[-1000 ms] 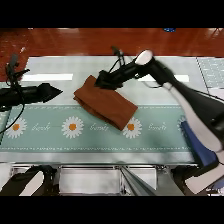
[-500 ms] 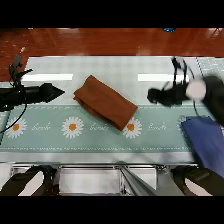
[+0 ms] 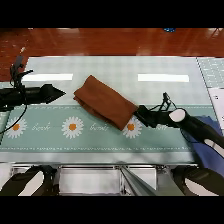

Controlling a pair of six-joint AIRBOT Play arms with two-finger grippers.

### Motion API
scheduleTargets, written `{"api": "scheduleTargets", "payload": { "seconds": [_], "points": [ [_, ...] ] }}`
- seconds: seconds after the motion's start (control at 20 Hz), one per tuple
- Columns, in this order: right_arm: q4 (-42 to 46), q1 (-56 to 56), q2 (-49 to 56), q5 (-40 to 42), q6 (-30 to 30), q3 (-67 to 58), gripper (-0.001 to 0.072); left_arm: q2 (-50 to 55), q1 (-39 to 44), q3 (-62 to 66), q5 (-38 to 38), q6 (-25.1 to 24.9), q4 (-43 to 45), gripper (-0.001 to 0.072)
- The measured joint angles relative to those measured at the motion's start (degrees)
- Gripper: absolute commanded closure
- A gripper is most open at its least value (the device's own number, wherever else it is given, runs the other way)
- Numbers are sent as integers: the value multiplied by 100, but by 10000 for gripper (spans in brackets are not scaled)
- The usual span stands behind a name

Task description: Fold the shirts.

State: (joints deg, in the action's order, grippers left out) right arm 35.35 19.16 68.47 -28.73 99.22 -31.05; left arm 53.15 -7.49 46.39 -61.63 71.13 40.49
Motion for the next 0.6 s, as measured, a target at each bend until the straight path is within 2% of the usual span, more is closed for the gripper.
{"api": "scheduleTargets", "payload": {
  "seconds": [0.15, 0.2, 0.3, 0.5, 0.6],
  "points": [
    [-896, 48, 726, -302, -765, -431, 306, 0, 0, 0, -9, 0, 0, 682],
    [-1102, 118, 970, -431, -933, -619, 391, 2, 2, 0, -9, 0, 0, 682],
    [-1248, 302, 1373, -629, -1172, -1010, 686, 9, 0, 0, -9, 0, 2, 682],
    [-1366, 566, 1799, -863, -1663, -2063, 689, 15, 0, 0, -2, -2, 4, 682],
    [-1082, 529, 1886, -1121, -1711, -2841, 689, 31, 0, 0, 0, -2, 15, 682]
  ]
}}
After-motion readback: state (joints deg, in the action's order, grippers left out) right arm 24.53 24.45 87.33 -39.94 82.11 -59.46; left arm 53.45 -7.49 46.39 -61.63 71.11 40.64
